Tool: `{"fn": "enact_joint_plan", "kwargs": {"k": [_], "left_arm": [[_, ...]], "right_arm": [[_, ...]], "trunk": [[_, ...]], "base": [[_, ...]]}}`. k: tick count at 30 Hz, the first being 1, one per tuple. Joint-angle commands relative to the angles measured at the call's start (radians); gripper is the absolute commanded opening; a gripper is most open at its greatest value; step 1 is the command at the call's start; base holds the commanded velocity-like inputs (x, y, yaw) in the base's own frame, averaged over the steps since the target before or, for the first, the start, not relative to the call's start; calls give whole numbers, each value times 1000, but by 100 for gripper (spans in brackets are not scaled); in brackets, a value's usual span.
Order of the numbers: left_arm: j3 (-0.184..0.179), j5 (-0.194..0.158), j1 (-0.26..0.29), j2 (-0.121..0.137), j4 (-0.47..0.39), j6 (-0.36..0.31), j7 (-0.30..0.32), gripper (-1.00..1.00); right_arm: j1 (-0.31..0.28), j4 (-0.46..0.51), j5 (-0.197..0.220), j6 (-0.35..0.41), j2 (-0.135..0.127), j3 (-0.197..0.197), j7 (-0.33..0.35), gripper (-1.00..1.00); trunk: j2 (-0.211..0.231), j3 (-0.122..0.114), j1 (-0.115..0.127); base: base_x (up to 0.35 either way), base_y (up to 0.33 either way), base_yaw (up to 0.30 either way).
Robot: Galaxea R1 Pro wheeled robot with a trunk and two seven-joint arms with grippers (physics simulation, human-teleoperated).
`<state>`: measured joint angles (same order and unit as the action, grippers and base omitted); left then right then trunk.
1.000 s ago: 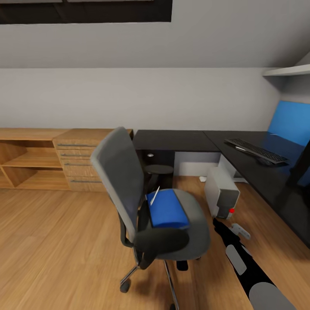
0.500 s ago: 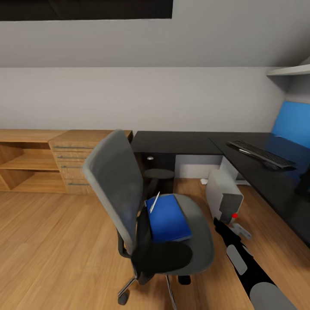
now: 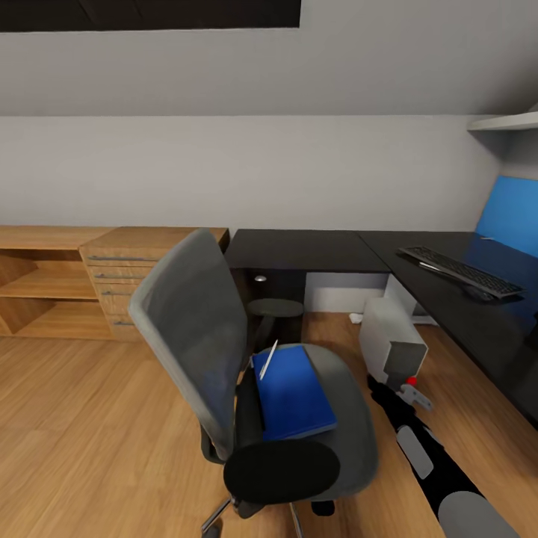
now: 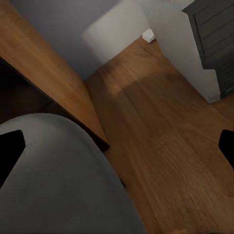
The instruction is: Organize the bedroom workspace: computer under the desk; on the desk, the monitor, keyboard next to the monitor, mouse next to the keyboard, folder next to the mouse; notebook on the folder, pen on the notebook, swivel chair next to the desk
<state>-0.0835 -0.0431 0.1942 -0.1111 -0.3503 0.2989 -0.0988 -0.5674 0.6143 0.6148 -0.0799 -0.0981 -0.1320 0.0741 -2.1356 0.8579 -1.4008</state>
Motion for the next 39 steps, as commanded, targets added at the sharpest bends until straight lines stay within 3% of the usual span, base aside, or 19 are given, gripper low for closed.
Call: {"fn": "enact_joint_plan", "kwargs": {"k": [1, 11, 19, 27, 39], "left_arm": [[-9, -4, 1, 1, 1, 3, -8, 100], [-9, -4, 1, 1, 1, 3, -9, 100], [-9, -4, 1, 1, 1, 3, -9, 100], [-9, -4, 1, 1, 1, 3, -9, 100], [-9, -4, 1, 1, 1, 3, -9, 100]], "right_arm": [[-1, -2, 11, 1, -3, -1, 20, 100], [0, -10, 15, 76, -14, -3, 88, 100], [1, -30, 16, 91, -16, -3, 133, 100], [1, -60, 20, 96, -45, -4, 170, 100], [1, -81, 21, 116, -56, -5, 233, 100]], "trunk": [[0, 1, 0], [0, 1, 0], [0, 1, 0], [0, 1, 0], [0, 1, 0]], "base": [[15, 0, 0], [5, 0, 0], [0, 0, 0], [0, 0, 0], [0, 0, 0]]}}
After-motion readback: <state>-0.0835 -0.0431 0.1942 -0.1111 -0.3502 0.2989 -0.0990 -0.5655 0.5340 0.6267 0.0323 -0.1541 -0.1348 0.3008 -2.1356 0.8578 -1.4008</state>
